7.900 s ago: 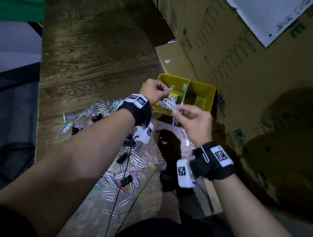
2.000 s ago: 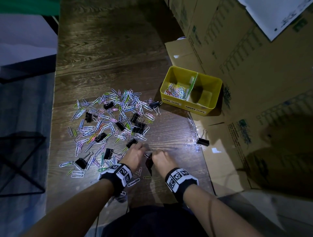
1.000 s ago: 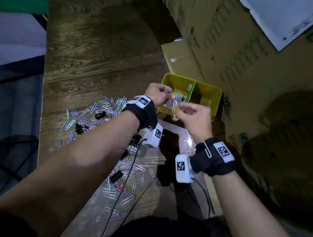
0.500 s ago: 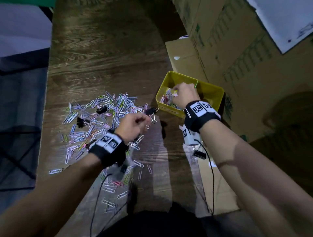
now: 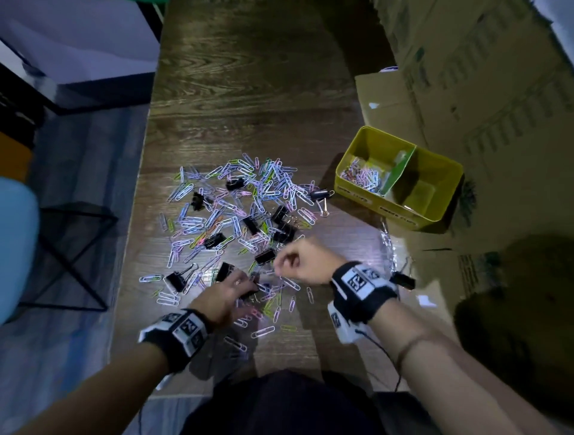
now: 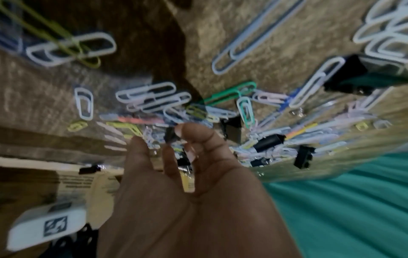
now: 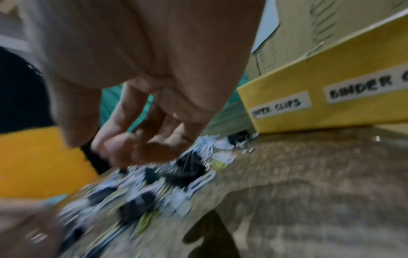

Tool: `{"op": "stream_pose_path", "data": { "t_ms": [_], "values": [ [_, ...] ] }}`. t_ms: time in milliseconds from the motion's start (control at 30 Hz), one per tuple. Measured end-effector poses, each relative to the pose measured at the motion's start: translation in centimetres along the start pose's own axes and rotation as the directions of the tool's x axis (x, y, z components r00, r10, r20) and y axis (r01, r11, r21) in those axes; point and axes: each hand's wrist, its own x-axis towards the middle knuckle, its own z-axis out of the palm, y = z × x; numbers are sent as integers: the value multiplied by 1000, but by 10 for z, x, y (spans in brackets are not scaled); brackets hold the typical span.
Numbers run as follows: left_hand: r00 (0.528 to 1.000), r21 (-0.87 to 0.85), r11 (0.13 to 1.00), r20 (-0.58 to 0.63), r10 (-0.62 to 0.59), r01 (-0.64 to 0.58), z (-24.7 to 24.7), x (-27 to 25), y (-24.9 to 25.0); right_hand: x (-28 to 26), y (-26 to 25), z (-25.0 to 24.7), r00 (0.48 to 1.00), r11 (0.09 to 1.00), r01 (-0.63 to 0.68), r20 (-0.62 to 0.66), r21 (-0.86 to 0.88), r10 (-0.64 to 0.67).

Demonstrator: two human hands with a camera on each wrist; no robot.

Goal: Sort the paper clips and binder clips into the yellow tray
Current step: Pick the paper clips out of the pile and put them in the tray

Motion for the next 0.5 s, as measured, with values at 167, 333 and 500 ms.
{"op": "stream_pose_path", "data": {
  "t_ms": [167, 333, 500],
  "values": [
    [979, -27, 997, -193, 72, -78, -3, 13, 0, -6, -5, 79, 954, 998, -69, 294, 4, 65],
    [954, -18, 997, -294, 62, -71, -23, 24, -11, 1, -26, 141, 943, 998, -37, 330, -43, 49],
    [961, 27, 992, -242, 130, -127, -32, 18, -21, 14, -34, 172, 944, 999, -43, 326, -31, 51]
  ]
}}
